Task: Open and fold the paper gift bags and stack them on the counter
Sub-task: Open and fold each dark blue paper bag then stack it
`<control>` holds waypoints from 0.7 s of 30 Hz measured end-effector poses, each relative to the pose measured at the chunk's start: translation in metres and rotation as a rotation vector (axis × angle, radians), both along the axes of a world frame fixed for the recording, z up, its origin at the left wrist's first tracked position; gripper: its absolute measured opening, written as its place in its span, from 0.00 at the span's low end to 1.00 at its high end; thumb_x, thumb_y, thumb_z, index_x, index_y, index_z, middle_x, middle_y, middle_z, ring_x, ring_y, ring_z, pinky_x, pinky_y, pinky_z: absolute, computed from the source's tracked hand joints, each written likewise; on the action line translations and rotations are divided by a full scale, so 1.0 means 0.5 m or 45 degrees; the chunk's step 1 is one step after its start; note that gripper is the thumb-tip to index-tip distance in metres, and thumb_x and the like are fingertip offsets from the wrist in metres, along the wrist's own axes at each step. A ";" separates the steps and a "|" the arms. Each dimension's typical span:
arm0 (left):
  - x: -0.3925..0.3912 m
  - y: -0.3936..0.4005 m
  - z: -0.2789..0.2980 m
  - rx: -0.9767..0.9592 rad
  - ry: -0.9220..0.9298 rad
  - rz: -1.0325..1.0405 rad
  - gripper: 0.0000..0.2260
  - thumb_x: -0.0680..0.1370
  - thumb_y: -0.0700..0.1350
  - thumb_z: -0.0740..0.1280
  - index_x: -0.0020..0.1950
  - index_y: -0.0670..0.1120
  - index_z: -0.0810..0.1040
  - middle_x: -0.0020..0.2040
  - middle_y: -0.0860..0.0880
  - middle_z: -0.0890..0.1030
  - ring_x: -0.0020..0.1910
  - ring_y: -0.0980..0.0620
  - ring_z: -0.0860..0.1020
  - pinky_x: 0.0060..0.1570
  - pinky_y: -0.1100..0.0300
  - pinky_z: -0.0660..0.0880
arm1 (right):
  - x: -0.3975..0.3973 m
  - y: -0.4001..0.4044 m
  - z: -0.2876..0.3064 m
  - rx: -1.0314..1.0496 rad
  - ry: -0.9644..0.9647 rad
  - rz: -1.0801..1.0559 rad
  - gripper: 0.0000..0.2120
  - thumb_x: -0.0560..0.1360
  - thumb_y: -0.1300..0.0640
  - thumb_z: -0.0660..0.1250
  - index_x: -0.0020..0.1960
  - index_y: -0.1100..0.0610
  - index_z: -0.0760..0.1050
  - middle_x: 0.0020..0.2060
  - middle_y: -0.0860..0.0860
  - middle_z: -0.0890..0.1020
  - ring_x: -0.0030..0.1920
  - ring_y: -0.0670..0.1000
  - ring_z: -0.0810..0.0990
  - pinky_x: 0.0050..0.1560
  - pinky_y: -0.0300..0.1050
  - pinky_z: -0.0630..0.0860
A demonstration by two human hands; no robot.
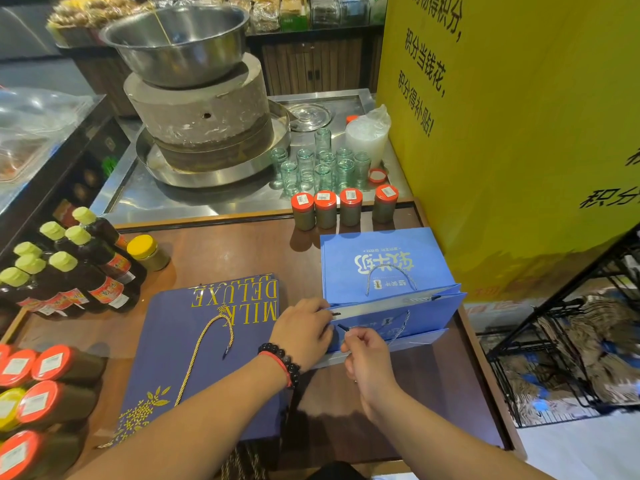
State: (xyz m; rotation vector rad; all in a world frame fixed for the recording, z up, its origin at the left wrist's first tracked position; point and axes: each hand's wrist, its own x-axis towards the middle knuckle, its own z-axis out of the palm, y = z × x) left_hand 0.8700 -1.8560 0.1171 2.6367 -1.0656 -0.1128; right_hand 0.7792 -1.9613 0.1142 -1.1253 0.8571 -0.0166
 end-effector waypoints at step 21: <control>0.007 -0.007 -0.001 0.059 -0.021 0.020 0.15 0.79 0.54 0.60 0.55 0.49 0.81 0.58 0.54 0.76 0.55 0.52 0.73 0.50 0.56 0.72 | 0.003 0.008 -0.013 -0.032 0.001 -0.037 0.03 0.80 0.64 0.60 0.51 0.60 0.72 0.37 0.54 0.74 0.30 0.47 0.67 0.24 0.34 0.65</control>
